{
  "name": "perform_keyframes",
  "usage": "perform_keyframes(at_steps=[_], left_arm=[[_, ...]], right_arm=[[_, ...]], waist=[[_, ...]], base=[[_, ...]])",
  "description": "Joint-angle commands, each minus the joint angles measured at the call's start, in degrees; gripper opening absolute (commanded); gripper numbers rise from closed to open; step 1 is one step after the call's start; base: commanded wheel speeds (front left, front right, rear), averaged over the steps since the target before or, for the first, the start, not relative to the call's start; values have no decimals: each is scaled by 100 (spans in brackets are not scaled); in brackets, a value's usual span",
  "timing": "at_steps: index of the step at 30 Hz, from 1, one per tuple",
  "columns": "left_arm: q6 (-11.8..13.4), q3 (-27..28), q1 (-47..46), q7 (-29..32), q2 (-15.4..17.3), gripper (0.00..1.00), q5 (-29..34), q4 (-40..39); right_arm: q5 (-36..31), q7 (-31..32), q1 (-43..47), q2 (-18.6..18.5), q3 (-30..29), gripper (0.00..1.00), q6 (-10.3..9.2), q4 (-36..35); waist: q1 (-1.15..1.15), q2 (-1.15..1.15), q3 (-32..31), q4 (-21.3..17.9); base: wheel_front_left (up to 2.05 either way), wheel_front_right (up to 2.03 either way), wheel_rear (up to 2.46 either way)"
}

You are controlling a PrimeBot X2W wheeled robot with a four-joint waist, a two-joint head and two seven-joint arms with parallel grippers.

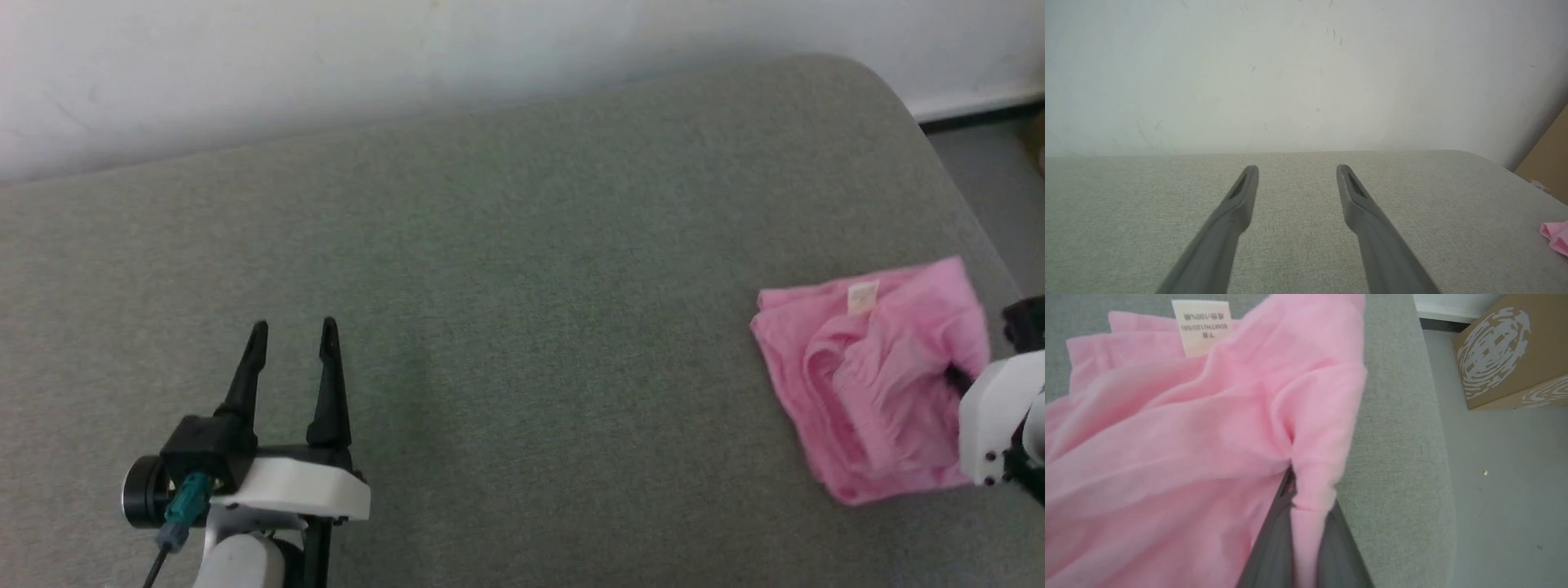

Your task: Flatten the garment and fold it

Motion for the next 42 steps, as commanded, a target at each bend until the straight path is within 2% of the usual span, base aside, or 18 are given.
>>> perform_keyframes(at_steps=[1,3,4,5,11,15,18,23,25,32,36,42], left_arm=[[-26,-5,-117,-14,40,100,41,-3],[-34,-21,-178,-12,56,100,51,-2],[-36,-29,-199,-13,59,100,51,5],[-37,-35,-216,-13,57,100,48,16],[-13,-14,-209,-18,27,100,-3,97],[13,30,-106,-22,-8,100,-44,159],[30,58,2,-25,-38,100,-71,197],[49,84,140,-27,-86,100,-56,204],[76,115,167,-28,-114,100,-3,125],[-38,217,348,-28,-166,100,79,32],[-106,315,416,-29,-94,100,214,-33],[-287,488,611,-29,86,100,177,121]], right_arm=[[-75,-266,-194,-6,-76,0,-5,150],[-166,-783,-345,47,-155,0,-5,403],[-227,-963,-392,76,-212,25,-5,581],[-364,-1203,-440,65,-243,100,-5,721],[-883,-2426,-557,186,-720,100,-5,1518],[-1053,-3462,-478,245,-830,100,-5,1461],[-1191,-3786,-346,354,-975,100,-5,1224],[-1444,-3827,87,822,-1113,100,-5,431],[-1599,-3738,271,994,-1011,100,-5,96],[-1526,-3522,719,1756,-619,100,-5,-826],[-1419,-3499,897,2136,-462,100,-5,-1256],[-1539,-3497,1273,2436,-585,100,-5,-1877]], waist=[[-1,0,431,-349],[-1,0,482,-342],[-1,0,492,-334],[-1,0,504,-318],[-1,0,432,-165],[-1,0,219,-52],[-1,0,2,51],[-1,0,-352,295],[-1,0,-450,416],[-1,0,-768,851],[-1,0,-854,1038],[-1,0,-946,1188]], base=[[0,0,0],[0,0,0],[0,0,0],[0,0,0],[0,0,0],[0,0,0],[0,0,0],[0,0,0],[0,0,0],[0,0,0],[0,0,0],[0,0,0]])
